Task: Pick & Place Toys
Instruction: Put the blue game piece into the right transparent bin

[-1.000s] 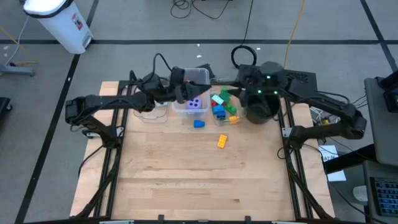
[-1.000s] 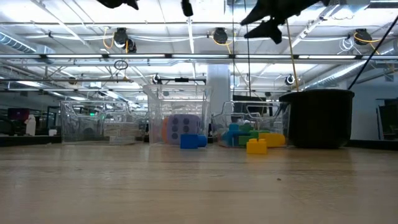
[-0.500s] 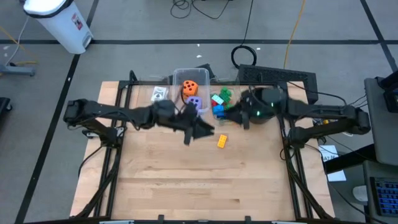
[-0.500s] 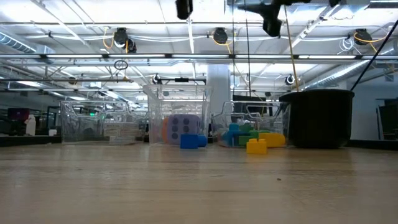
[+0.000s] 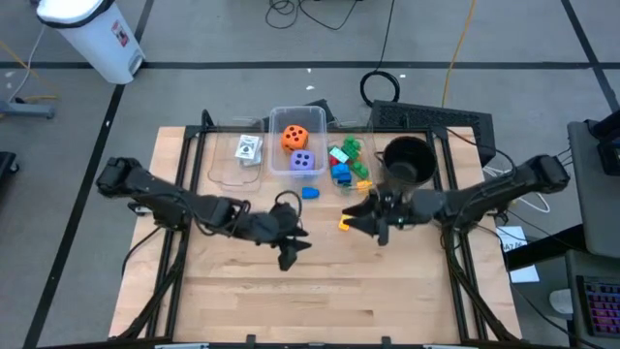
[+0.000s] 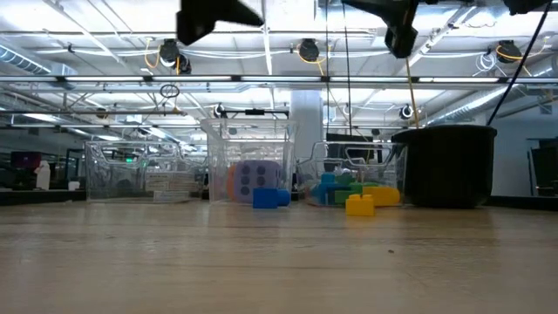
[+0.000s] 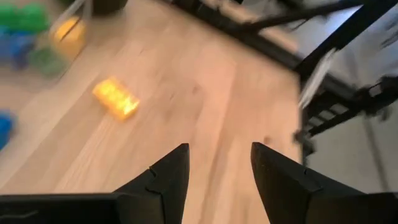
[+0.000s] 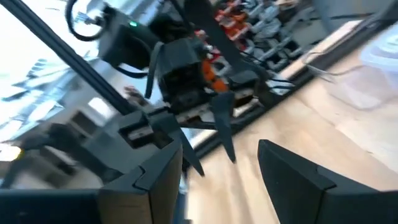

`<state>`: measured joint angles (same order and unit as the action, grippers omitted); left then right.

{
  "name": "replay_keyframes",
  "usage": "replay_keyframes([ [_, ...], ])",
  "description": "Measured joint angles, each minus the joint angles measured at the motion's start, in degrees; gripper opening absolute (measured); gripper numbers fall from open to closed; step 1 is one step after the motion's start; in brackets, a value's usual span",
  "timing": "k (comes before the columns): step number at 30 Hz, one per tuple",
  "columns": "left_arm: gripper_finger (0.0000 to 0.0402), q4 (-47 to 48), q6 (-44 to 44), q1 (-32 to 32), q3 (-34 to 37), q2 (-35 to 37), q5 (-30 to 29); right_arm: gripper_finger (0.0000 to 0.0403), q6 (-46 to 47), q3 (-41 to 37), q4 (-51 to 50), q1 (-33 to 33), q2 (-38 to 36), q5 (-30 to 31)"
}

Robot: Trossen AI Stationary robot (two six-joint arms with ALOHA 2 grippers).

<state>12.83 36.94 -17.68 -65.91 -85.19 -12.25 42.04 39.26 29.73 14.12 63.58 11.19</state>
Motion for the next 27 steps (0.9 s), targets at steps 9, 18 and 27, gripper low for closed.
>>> replay_keyframes([
  [9, 0.0175, 4.07, 14.18, -0.21, 5.23, 0.02, -6.26, 0.0203, -1.09, -0.23, -0.78, 4.77, 8.26, 6.85],
  [18, 0.0175, -19.94, 19.64, 7.75, 21.56, 0.00, 1.10, 0.0203, -0.55, -0.21, -2.29, 5.89, 11.84, 7.07],
  [27, 0.0175, -25.71, 28.51, 15.40, 27.99, -1.06, -1.85, 0.0203, -0.81, -0.21, -6.78, 5.89, 11.66, 6.57],
])
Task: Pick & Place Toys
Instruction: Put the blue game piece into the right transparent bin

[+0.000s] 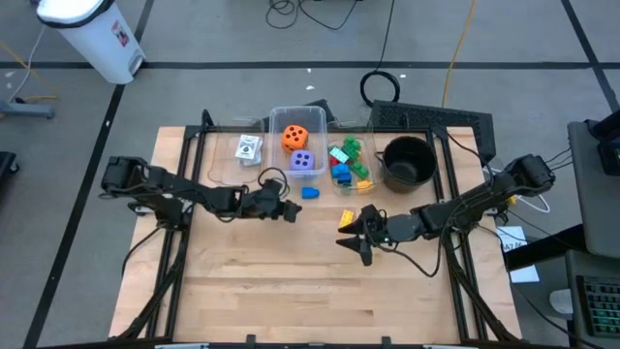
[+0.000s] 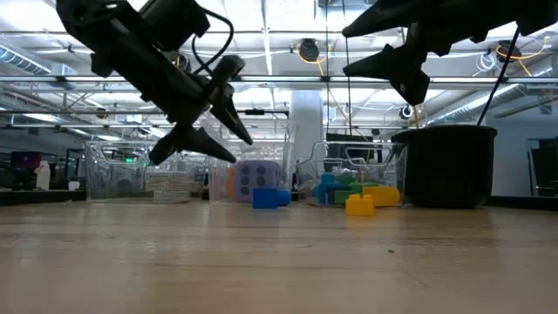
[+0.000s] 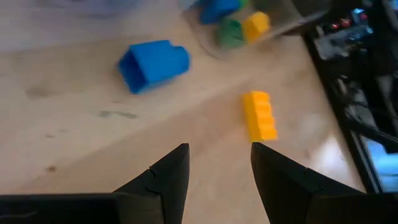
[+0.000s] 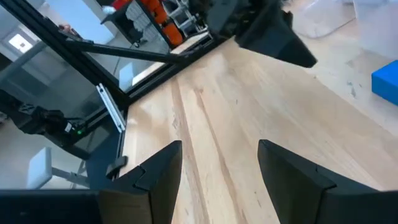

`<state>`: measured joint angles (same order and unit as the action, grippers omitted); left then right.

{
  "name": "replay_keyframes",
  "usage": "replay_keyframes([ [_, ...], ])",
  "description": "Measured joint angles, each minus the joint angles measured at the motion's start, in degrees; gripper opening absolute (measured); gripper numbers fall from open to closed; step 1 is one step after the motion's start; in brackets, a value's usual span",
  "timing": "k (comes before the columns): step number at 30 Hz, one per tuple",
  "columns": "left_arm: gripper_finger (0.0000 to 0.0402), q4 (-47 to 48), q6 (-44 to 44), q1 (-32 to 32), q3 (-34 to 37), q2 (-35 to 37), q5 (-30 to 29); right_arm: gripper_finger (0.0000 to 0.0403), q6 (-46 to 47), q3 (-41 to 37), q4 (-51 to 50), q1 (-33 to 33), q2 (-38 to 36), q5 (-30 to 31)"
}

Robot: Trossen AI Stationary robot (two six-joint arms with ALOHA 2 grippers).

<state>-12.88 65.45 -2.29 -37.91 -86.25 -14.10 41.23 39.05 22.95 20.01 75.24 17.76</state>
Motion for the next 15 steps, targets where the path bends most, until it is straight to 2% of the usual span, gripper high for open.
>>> replay_keyframes([
  [6, 0.0175, -7.15, -0.08, 2.82, -0.04, -4.55, -0.17, 0.0203, -0.06, 0.00, -3.18, 0.00, -0.02, -1.63],
  [15, 0.0175, -13.42, 5.61, 3.72, 0.07, -11.41, -4.48, 0.0203, 0.31, 0.02, -6.41, 0.00, -0.02, -4.55],
])
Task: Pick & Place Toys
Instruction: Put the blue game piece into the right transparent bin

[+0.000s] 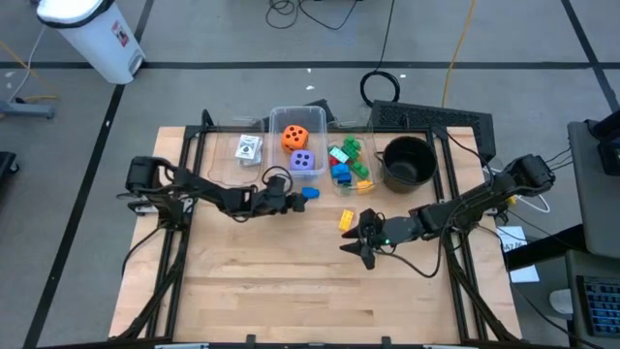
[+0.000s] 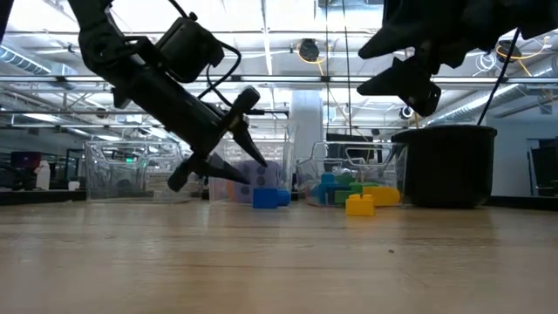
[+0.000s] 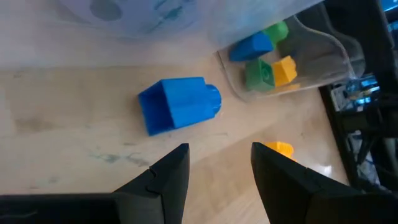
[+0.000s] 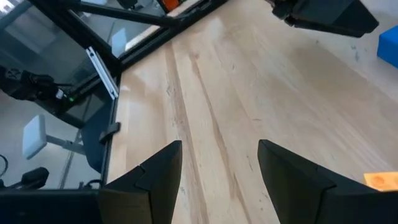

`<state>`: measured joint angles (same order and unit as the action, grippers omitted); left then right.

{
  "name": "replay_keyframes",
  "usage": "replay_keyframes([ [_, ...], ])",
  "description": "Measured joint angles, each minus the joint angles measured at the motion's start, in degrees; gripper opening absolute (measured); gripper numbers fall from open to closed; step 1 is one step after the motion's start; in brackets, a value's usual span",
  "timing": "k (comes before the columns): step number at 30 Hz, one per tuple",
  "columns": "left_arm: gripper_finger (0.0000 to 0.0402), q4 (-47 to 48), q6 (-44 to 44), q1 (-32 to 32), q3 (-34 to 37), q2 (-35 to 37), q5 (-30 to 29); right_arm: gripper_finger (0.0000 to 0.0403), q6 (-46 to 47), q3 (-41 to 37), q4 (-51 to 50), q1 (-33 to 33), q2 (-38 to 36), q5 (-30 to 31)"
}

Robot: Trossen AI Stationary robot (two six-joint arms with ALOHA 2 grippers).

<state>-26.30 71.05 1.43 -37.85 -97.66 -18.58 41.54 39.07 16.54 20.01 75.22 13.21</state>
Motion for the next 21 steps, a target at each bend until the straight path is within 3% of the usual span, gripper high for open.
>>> replay_keyframes([
  [10, 0.0175, -1.20, 1.12, -0.29, -0.71, -2.41, -4.89, 0.0203, -0.20, -0.02, -0.87, 0.00, 0.00, 0.04],
  [21, 0.0175, -1.08, -1.76, -0.28, -4.96, -6.59, -6.31, 0.0203, -0.20, 0.02, -2.02, -0.02, 0.00, 0.11],
])
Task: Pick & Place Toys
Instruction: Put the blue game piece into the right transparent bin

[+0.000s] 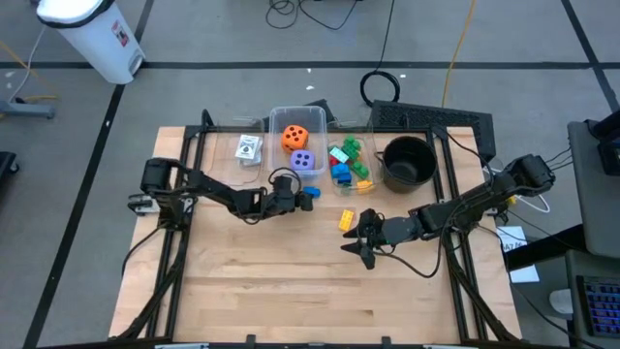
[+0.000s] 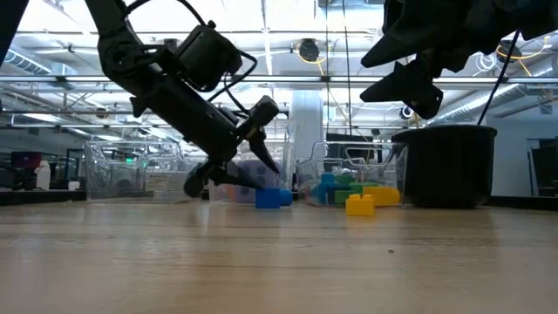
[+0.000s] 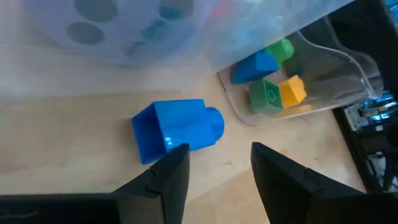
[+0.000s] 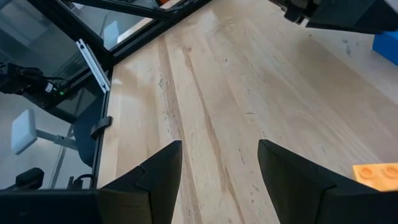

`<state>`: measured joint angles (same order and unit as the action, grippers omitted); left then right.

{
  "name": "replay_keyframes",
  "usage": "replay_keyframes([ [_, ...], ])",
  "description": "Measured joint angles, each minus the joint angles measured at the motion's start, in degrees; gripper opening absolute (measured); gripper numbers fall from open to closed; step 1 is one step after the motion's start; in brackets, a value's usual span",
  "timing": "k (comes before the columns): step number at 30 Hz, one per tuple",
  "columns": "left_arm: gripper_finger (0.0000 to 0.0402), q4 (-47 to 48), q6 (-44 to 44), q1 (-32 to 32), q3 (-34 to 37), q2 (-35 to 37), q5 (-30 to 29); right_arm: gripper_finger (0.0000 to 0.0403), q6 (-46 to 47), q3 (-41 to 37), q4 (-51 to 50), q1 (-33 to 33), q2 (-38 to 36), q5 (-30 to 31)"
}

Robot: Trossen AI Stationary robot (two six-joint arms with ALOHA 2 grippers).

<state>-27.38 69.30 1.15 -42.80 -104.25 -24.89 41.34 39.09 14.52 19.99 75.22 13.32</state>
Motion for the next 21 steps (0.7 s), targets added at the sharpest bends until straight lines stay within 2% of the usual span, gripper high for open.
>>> replay_keyframes([
  [5, 0.0175, 0.45, -0.02, 0.00, -1.62, -1.81, 1.46, 0.0203, 0.00, 0.02, -0.31, 0.00, 0.00, 0.02],
  [14, 0.0175, 0.89, -2.77, 0.17, -2.30, 0.14, 4.48, 0.0203, 0.60, 0.02, -1.35, 0.00, -0.01, 0.02],
  [21, 0.0175, 5.80, -2.21, 0.17, -2.56, 1.32, 3.25, 0.0203, -0.02, 0.02, -1.29, 0.00, -0.02, 0.02],
])
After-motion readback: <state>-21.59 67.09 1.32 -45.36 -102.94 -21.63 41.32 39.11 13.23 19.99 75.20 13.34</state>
